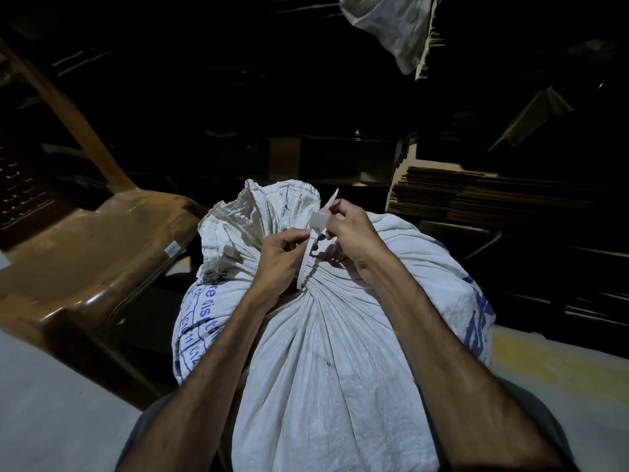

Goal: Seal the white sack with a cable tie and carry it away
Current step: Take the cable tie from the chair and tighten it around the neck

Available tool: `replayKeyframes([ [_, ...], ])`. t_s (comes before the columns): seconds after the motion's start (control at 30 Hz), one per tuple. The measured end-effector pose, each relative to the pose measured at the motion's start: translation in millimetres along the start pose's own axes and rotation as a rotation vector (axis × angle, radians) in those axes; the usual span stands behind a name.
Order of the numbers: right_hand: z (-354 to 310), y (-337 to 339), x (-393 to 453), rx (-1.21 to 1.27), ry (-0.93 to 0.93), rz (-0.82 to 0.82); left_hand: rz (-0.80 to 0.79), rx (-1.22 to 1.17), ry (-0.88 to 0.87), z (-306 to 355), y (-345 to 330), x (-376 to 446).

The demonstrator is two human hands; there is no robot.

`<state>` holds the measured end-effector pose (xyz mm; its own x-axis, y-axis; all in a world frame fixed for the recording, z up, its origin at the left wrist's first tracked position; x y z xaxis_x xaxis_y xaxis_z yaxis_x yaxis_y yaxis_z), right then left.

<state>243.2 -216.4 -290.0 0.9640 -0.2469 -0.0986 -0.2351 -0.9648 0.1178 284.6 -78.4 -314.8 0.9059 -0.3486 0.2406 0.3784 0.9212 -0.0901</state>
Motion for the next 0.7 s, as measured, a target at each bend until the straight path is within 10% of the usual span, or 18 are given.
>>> replayKeyframes([
  [0.7,-22.8,11.6,-4.0,-0.393,0.170,0.221,-0.131,0.035,0.134,-3.2,4.5,-0.5],
])
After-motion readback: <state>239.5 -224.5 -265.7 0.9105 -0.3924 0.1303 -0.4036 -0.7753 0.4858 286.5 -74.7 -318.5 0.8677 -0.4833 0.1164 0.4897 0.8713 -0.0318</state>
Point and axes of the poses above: each hand's wrist, its own x-axis towards the middle knuckle, its own y-axis out of the back of the hand, z = x × y, the point moved 8 cm from there along x, towards the middle knuckle, and after that the axes turned 6 degrees about -x, right-handed, at the moved point
